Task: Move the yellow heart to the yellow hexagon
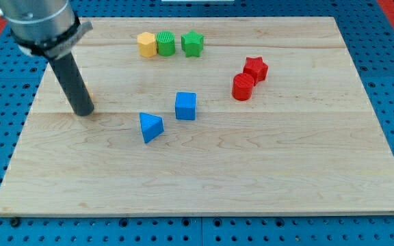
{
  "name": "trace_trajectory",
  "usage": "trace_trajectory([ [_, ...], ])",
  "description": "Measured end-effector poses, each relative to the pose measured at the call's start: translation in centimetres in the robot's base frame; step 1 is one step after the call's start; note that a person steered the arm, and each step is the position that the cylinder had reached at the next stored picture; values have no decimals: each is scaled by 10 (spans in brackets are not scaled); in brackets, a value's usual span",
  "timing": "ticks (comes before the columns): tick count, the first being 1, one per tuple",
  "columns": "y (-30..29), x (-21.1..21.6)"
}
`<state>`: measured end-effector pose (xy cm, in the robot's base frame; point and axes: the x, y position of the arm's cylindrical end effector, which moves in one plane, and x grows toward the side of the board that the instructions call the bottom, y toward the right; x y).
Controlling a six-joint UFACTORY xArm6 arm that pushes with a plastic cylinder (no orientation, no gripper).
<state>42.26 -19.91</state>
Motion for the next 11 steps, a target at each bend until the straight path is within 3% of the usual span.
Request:
trace_trajectory([
  [2,-31,-69],
  [3,-36,-33],
  [4,-84,-64],
  [5,-84,-99],
  [6,-25,-101],
  [10,2,-81],
  [11,2,-60],
])
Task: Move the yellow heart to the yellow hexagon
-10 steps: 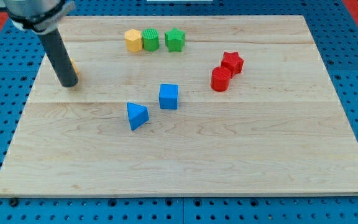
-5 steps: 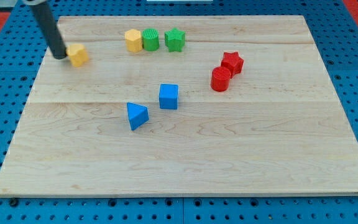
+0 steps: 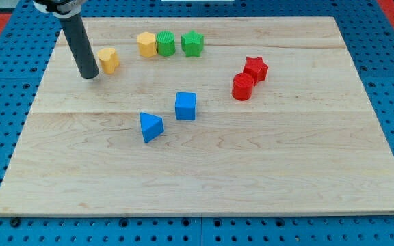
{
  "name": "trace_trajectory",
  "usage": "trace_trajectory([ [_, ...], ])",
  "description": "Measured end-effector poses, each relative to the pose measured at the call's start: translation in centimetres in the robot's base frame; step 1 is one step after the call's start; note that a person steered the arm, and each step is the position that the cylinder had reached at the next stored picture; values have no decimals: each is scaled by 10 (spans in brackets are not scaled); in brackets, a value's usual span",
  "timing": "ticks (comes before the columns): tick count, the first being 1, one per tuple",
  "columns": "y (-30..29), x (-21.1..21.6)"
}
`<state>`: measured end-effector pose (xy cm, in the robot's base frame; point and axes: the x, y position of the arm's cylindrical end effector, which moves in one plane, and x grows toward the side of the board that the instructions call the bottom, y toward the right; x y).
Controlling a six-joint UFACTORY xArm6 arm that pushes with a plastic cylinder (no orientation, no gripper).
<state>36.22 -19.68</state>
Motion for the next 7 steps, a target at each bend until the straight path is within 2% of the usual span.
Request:
trace_trajectory([
  [7,26,-26],
])
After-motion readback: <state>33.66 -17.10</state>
